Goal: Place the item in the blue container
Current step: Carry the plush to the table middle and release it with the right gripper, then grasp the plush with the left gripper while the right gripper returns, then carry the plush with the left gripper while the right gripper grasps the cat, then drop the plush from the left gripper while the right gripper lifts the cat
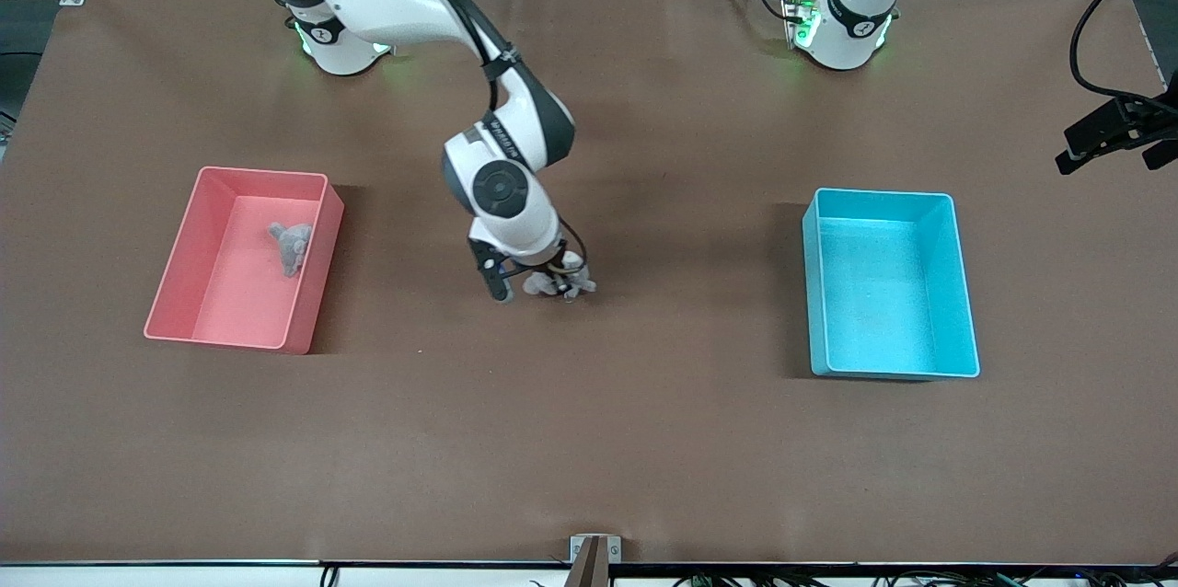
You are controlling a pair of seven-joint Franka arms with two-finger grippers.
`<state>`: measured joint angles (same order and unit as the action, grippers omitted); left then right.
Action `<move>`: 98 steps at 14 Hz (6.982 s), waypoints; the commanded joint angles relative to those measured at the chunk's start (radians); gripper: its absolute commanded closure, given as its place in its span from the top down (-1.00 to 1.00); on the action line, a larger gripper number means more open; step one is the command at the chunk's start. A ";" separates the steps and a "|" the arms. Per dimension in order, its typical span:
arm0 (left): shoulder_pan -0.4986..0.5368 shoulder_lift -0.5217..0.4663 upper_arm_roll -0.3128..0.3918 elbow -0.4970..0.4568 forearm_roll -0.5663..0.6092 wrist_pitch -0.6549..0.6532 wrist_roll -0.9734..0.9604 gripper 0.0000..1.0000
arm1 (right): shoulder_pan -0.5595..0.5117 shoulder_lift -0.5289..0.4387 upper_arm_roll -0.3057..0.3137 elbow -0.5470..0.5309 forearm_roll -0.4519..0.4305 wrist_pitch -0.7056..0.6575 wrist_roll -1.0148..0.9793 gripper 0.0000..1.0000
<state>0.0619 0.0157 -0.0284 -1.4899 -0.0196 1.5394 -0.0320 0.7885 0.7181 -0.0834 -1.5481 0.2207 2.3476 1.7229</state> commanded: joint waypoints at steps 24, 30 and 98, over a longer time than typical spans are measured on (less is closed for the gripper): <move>-0.511 0.456 -0.120 -0.038 -0.059 0.380 -0.952 1.00 | -0.455 -0.502 -0.055 -0.343 -0.101 -0.392 -1.041 1.00; -0.632 0.621 -0.119 -0.023 -0.057 0.675 -1.154 1.00 | -0.733 -0.577 -0.052 -0.602 -0.103 -0.202 -1.475 1.00; 0.072 0.310 -0.120 -0.581 0.072 0.654 -0.396 1.00 | -0.875 -0.304 -0.048 -0.206 -0.040 -0.675 -1.627 -1.00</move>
<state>0.1265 0.3527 -0.1361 -2.0866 0.0389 2.2021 -0.4350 -0.1008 0.4011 -0.1377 -1.8483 0.2157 1.7601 0.0231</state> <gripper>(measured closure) 0.573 0.930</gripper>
